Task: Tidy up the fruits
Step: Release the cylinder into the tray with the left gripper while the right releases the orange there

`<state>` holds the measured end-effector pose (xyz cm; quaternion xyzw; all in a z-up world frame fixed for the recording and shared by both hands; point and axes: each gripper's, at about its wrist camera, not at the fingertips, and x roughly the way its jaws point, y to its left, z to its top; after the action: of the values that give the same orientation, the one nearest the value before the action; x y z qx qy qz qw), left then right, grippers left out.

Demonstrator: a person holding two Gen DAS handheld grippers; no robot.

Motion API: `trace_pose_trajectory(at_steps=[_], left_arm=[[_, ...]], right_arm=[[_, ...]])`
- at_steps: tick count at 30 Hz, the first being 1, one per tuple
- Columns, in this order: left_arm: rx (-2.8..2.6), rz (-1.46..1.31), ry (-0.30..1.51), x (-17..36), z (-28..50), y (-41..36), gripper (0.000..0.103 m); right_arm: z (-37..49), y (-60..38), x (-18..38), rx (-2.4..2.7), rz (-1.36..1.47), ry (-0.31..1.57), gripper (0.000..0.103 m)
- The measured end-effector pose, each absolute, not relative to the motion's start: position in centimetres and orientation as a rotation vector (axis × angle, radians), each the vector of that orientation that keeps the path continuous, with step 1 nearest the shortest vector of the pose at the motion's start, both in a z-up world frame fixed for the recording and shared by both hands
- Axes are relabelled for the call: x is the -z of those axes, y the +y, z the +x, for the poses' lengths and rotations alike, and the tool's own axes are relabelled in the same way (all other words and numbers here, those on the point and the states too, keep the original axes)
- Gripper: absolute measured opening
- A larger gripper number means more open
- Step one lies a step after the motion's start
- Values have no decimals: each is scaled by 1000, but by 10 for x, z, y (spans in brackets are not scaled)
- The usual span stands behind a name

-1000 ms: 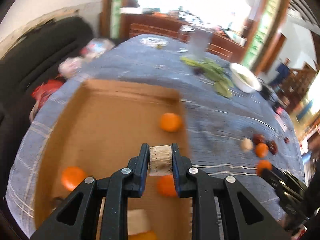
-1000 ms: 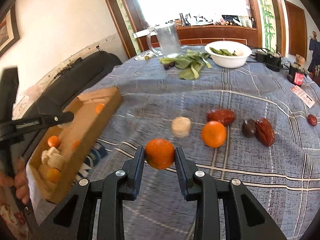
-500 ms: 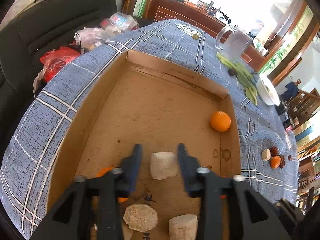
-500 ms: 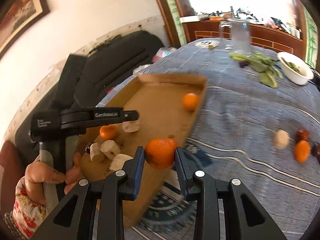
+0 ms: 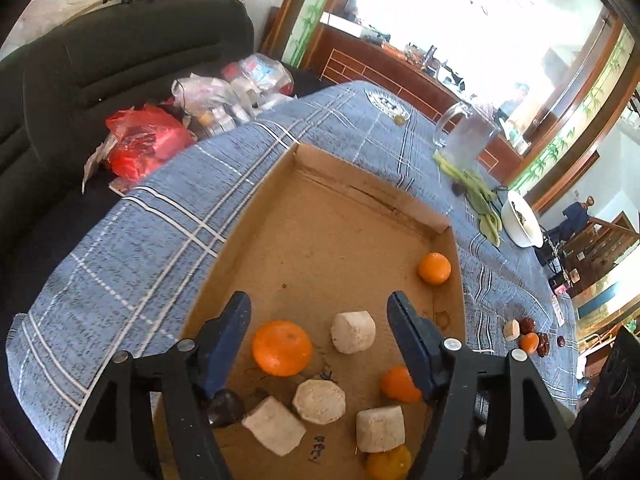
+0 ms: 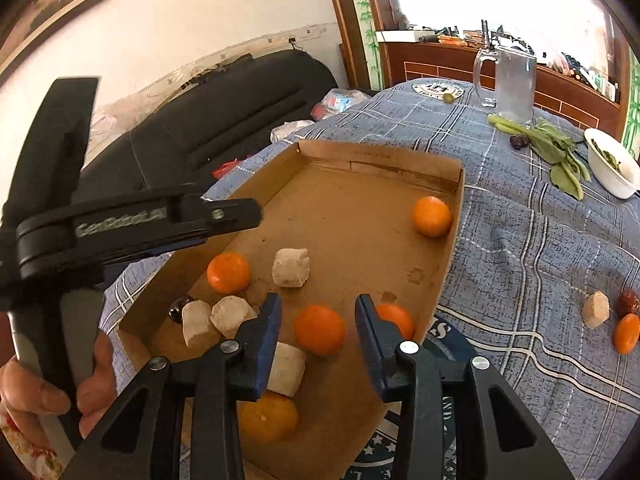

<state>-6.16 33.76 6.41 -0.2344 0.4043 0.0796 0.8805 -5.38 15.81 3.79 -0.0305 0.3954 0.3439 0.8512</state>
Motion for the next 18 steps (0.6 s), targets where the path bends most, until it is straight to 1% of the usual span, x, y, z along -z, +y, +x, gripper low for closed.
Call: trace_pose_trajectory(at_steps=[6, 8, 12, 14, 18], left_arm=[[-175, -456, 806, -75, -75, 329, 72], [-169, -432, 797, -79, -79, 319, 75], [-145, -347, 775, -90, -86, 288, 77], [-134, -304, 767, -93, -89, 270, 79], [-84, -206, 761, -94, -92, 220, 83]], right_arm=[[-52, 129, -50, -671, -22, 797, 43], [-53, 116, -52, -649, -4, 792, 44], [-53, 77, -55, -587, 35, 783, 46], [-51, 59, -55, -553, 48, 784, 47], [-46, 16, -47, -470, 104, 807, 49]])
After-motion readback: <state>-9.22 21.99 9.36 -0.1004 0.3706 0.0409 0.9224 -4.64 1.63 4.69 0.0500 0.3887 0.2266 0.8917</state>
